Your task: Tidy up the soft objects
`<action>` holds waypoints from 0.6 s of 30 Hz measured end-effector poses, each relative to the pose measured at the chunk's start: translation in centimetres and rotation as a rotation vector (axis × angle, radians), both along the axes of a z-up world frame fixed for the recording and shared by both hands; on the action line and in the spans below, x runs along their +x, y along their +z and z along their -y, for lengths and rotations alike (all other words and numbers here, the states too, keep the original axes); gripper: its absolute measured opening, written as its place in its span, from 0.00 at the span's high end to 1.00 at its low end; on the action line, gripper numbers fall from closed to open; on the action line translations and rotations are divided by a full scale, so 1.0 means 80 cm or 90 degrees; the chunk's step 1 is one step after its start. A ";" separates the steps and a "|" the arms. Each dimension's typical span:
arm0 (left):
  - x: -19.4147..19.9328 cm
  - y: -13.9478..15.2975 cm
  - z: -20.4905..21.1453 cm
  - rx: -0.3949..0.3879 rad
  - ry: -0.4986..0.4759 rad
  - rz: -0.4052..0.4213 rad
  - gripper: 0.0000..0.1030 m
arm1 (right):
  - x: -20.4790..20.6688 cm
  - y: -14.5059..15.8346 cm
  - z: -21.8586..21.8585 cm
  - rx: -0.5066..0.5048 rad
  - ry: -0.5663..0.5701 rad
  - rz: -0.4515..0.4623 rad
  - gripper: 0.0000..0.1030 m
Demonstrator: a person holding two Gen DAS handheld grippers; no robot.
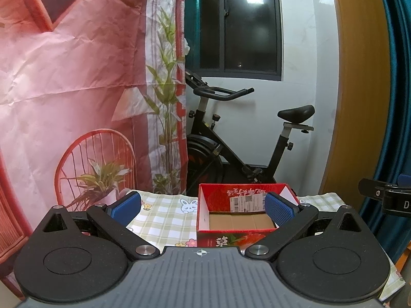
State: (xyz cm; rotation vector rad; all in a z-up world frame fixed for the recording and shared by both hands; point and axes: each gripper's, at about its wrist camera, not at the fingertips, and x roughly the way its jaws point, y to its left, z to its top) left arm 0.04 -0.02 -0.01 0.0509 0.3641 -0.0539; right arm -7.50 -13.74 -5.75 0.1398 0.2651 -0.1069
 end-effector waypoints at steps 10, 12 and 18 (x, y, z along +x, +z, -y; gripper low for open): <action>0.001 0.000 -0.001 0.001 -0.001 0.000 0.00 | 0.000 0.000 -0.001 0.000 0.000 -0.001 0.00; 0.001 0.000 -0.001 0.001 0.000 0.000 0.00 | 0.001 -0.001 0.000 0.000 -0.001 -0.001 0.00; 0.001 -0.001 -0.001 0.001 0.000 0.000 0.00 | 0.001 0.000 -0.001 0.000 0.000 -0.001 0.00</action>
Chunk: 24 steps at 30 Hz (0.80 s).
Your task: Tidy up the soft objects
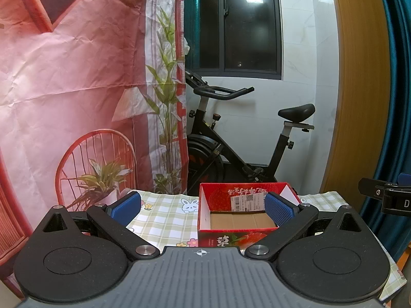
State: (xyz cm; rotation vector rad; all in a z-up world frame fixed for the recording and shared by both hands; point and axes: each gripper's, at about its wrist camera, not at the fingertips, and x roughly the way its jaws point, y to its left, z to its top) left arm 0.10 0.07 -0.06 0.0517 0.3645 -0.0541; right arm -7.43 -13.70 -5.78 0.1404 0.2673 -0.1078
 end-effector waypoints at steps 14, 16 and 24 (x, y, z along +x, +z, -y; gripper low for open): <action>-0.001 -0.010 -0.006 -0.030 -0.021 0.018 0.00 | 0.004 -0.017 -0.003 0.026 0.022 0.007 0.00; -0.001 -0.019 -0.006 -0.023 -0.019 0.031 0.00 | 0.005 -0.025 -0.001 0.036 0.029 0.015 0.00; 0.025 -0.061 -0.010 -0.021 -0.035 -0.017 0.00 | 0.011 -0.080 0.002 0.066 0.053 0.066 0.00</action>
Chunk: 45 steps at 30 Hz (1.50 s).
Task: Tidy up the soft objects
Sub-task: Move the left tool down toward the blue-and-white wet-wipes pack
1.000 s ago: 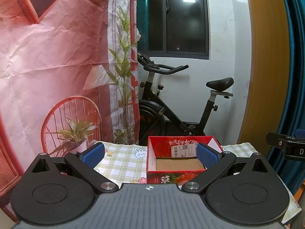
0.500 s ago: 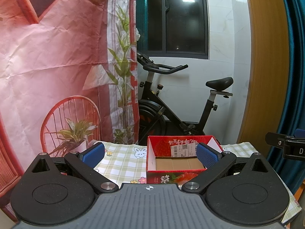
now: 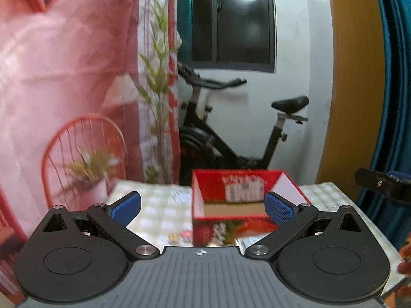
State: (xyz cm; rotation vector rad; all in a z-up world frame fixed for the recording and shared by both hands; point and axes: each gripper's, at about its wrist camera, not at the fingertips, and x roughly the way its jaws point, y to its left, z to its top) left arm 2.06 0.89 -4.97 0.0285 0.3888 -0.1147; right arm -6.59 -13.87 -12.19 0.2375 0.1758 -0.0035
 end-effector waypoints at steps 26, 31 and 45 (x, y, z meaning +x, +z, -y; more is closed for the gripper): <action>0.059 -0.134 0.011 0.013 0.005 -0.123 0.00 | 0.052 -0.158 0.006 0.016 -0.026 -0.190 0.00; 0.073 -0.152 0.017 -0.005 -0.004 -0.149 0.00 | 0.067 -0.174 0.004 -0.009 0.007 -0.213 0.00; 0.098 -0.181 0.028 -0.011 -0.022 -0.209 0.02 | 0.090 -0.201 0.004 -0.036 0.063 -0.239 0.00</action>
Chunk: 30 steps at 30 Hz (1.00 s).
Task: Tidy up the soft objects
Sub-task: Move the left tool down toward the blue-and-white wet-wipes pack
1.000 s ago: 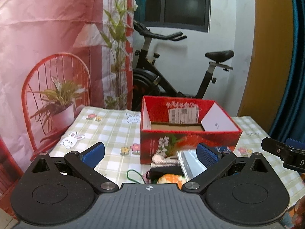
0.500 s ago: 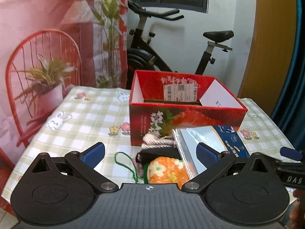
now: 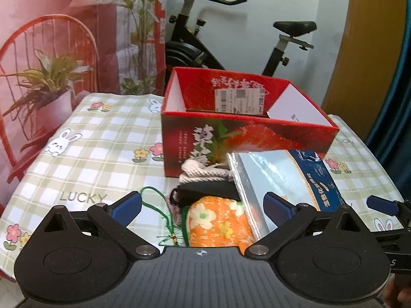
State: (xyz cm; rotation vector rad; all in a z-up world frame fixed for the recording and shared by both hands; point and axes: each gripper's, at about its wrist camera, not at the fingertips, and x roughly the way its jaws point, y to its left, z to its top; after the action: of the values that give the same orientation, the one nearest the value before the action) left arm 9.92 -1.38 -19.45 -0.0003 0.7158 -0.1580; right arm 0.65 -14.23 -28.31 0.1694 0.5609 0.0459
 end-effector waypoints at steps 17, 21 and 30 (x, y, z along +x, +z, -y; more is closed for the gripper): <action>0.018 -0.022 -0.001 -0.046 -0.014 -0.047 0.11 | 0.014 -0.019 0.008 0.029 0.010 -0.013 0.09; 0.023 -0.026 0.000 -0.055 -0.017 -0.054 0.15 | 0.019 -0.022 0.007 0.030 0.023 -0.020 0.17; 0.031 -0.027 0.001 -0.091 -0.035 -0.061 0.25 | 0.027 -0.027 0.013 0.048 0.026 -0.020 0.19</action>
State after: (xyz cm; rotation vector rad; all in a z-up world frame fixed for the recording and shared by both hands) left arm 12.42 -1.47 -21.61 -0.1258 0.7994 -0.2636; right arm 2.79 -15.25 -30.51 0.2323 0.5944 0.1041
